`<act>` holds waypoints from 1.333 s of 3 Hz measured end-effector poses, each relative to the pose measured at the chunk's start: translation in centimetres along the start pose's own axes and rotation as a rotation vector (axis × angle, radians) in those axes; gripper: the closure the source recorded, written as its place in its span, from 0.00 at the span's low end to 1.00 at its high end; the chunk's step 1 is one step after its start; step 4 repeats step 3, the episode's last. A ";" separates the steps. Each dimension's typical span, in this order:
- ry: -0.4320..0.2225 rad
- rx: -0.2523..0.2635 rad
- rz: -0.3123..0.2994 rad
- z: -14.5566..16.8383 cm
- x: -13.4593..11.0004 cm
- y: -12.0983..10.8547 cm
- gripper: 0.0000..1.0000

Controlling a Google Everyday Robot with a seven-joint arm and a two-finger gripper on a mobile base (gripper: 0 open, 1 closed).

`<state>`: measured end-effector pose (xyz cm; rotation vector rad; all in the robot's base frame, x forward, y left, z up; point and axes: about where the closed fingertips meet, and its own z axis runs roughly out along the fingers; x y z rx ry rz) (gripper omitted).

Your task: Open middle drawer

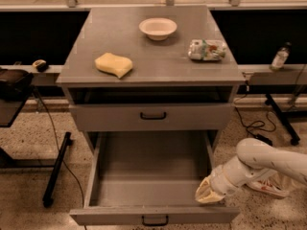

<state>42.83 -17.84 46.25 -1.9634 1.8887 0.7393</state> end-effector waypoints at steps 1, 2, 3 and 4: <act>-0.021 0.174 -0.037 -4.8 -0.4 -0.6 1.00; -0.023 0.202 -0.038 -5.6 -0.1 -0.5 0.85; -0.023 0.201 -0.038 -5.6 -0.1 -0.5 0.62; -0.023 0.201 -0.038 -5.6 -0.1 -0.5 0.62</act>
Offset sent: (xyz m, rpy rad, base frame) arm 0.0134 -0.0227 0.0405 0.0252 -0.1623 -0.0704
